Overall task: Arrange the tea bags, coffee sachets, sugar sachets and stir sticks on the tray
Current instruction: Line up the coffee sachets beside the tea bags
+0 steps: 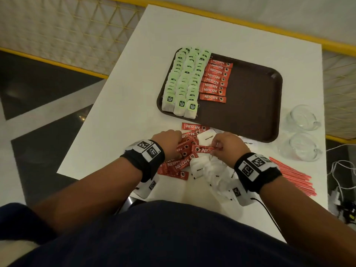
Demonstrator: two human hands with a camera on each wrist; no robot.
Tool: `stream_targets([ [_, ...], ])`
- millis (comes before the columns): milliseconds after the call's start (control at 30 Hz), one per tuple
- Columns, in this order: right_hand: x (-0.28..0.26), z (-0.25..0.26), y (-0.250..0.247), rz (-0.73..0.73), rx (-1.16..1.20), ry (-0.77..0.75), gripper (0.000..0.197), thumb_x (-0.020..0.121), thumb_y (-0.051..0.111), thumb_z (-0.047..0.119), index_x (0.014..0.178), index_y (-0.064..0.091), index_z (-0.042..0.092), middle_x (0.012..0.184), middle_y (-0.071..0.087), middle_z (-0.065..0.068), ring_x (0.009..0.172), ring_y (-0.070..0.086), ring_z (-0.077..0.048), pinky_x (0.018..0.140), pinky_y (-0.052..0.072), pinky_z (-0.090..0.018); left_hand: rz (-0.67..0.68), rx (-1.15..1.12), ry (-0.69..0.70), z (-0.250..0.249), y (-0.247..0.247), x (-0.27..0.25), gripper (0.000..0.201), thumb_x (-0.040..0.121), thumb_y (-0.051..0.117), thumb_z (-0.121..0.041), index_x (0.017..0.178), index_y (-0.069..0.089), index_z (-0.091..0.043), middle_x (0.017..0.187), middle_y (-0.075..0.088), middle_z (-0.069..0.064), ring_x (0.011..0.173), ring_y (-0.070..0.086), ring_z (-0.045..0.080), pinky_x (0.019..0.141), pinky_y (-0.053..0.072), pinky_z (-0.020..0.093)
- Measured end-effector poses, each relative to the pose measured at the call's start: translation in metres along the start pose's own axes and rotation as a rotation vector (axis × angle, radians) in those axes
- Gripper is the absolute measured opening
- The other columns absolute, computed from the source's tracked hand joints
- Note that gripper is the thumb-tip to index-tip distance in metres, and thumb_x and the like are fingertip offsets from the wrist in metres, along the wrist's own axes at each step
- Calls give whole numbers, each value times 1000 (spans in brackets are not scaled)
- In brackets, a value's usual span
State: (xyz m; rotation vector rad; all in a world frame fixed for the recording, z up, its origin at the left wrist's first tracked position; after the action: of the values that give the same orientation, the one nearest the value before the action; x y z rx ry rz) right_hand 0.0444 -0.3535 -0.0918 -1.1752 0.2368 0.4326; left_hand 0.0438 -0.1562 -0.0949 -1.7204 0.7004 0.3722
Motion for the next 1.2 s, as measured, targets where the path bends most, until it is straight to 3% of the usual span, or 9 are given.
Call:
stream_targets([
  [133,0,-5,1,-31,18,5,13,80,77,28,86,66,24,91,53,5,80,55,-10,75,46,-26,13,7,-19,1,-1,0,44,84,71,-38,119,52,-20,110,62,2,98,60,23,85,51,37],
  [333,-7,-7,-1,-29,132,-6,10,82,75,25,82,65,24,83,58,9,78,54,-9,63,36,-18,47,-42,4,3,-3,0,28,94,57,-34,112,59,-14,108,63,7,96,61,25,88,52,40],
  [433,-10,-10,-9,-47,291,39,11,84,73,24,82,62,26,81,63,9,77,57,-7,63,38,-18,65,-136,24,1,-10,-1,24,99,49,-33,107,55,-11,100,60,6,92,61,25,85,52,39],
  [533,-9,-12,-17,-61,421,65,11,86,71,23,85,60,23,79,68,4,70,64,-7,65,48,-22,38,-211,50,3,-21,1,14,100,46,-28,101,47,-15,95,58,4,83,57,20,74,49,33],
  [600,-7,-13,-23,-60,535,90,9,88,69,20,91,61,18,81,70,0,62,67,-6,59,52,-21,-4,-278,63,7,-29,3,11,99,48,-26,101,45,-15,90,58,1,77,55,16,65,45,29],
  [700,-3,-18,-32,-92,737,137,11,88,70,14,96,63,9,83,71,-7,59,68,-8,54,54,-18,-72,-396,93,10,-45,9,22,99,49,-25,115,48,-11,103,63,7,89,62,23,77,53,39],
  [933,22,-37,-40,-190,1097,362,14,89,65,-1,102,67,2,95,69,-15,84,70,-22,77,59,-28,-141,-683,120,11,-71,26,36,100,49,-34,132,45,-18,128,60,0,108,64,19,92,55,46],
  [1067,40,-35,-54,-181,996,316,15,88,66,2,100,67,12,99,70,-13,87,69,-20,79,58,-30,-141,-786,124,10,-84,38,38,94,58,-28,131,48,-23,125,63,-5,107,65,17,90,57,45],
  [1200,47,-6,-78,-98,745,89,14,88,67,9,100,67,15,90,68,-5,77,64,-11,72,55,-27,-97,-888,108,13,-96,49,44,82,66,-29,124,52,-27,115,70,-9,103,68,15,90,56,45],
])
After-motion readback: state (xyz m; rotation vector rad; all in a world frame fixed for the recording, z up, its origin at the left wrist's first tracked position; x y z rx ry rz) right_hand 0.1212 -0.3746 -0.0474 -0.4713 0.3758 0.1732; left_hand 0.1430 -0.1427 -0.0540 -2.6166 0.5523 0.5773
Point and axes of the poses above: each hand's wrist, its own x-axis towards the middle knuckle, its own y-axis out of the palm, z = x × y, the point moved 5 cm from there along x, towards the middle knuckle
